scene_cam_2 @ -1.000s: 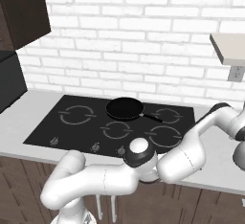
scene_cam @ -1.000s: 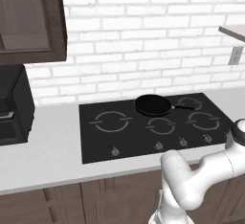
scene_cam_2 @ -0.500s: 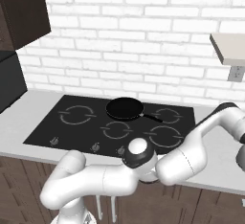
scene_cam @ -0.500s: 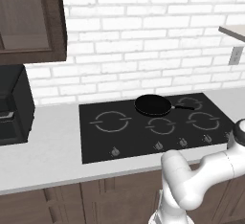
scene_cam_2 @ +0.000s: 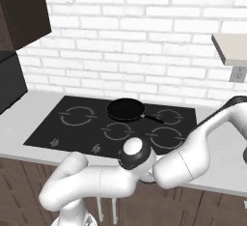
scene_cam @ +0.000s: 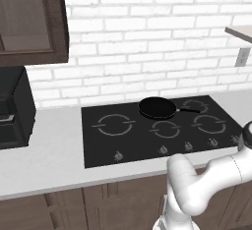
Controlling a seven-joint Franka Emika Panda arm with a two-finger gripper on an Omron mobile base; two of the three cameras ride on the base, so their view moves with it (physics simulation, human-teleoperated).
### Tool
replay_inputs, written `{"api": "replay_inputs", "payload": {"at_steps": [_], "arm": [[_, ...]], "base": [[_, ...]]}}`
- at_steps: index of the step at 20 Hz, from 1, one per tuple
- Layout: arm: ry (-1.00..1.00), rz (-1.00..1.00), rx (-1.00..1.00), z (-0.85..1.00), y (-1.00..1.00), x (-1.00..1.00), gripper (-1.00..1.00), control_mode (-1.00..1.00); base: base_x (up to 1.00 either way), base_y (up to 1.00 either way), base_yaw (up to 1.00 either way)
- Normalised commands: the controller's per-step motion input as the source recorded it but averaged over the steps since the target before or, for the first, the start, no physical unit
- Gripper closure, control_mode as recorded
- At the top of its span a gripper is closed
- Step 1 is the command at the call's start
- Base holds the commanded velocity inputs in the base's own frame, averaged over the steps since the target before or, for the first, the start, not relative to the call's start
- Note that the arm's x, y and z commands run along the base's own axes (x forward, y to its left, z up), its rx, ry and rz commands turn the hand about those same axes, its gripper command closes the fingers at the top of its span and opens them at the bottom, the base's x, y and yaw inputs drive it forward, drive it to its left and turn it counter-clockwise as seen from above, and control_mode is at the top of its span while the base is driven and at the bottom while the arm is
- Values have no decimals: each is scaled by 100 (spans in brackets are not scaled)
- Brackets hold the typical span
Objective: Pick the kettle from the counter and place it on a stove burner. Then turn the burner on.
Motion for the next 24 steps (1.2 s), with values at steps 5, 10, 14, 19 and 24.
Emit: {"api": "replay_inputs", "payload": {"at_steps": [5, 10, 14, 19, 24], "arm": [[-18, 0, 0, 44, 58, -100, 100, -100], [-11, 9, -8, 34, 99, -92, 100, -100], [-9, 17, -12, 17, 100, -63, 100, -100], [-17, 17, -7, 1, 100, -19, 100, -100], [-17, 13, -9, 0, 100, 0, 100, -100]], "base": [[0, 0, 0], [0, 0, 0], [0, 0, 0], [0, 0, 0], [0, 0, 0]]}}
